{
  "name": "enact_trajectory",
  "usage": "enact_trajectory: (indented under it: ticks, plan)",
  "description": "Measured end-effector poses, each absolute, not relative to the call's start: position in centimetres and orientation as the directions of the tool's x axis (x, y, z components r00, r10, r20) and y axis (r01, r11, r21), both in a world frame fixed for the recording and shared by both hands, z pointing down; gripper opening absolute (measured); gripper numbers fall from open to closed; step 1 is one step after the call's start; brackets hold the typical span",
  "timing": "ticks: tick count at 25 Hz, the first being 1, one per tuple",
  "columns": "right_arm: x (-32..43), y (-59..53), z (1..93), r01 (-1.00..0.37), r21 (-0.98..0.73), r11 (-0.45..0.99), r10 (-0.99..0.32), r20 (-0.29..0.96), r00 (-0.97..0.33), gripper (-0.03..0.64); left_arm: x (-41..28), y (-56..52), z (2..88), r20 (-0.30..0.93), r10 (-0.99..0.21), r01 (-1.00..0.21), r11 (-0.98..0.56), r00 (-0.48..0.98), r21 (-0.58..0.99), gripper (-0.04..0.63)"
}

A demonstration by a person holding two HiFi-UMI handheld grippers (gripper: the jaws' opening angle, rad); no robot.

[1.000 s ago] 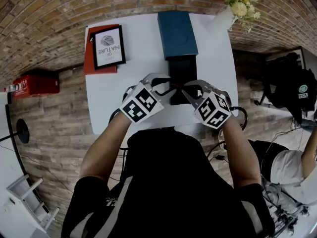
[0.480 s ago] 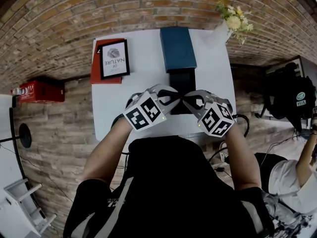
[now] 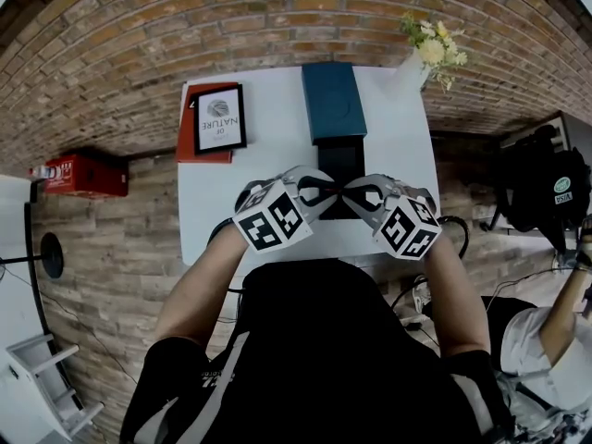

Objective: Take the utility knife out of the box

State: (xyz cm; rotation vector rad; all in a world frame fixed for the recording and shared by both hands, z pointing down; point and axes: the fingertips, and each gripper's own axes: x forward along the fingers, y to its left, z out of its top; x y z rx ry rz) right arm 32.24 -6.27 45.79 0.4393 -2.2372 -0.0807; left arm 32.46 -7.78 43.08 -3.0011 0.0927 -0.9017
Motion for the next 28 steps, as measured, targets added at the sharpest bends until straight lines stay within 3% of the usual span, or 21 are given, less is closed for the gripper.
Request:
enact_trajectory:
  ticks: [7, 12, 28]
  plan:
    - [32.5, -6.2, 44.5, -0.283, 0.22, 0.933, -0.353, 0.704, -0.616, 0.014, 33.2, -7.1, 42.2, 0.542, -0.076, -0.061, -0.997, 0.837, -0.045, 0.035]
    - [33.7, -6.7, 43.0, -0.374, 0.242, 0.895, -0.439, 0.619, -0.651, 0.023, 33.7, -7.5, 40.6, 0.481, -0.119, -0.138, -0.99, 0.869, 0.003, 0.02]
    - [39.7, -10.1, 37.6, -0.605, 0.123, 0.786, -0.6, 0.382, -0.702, 0.021, 28.6, -10.5, 35.1, 0.396, -0.48, -0.522, -0.853, 0.783, -0.003, 0.02]
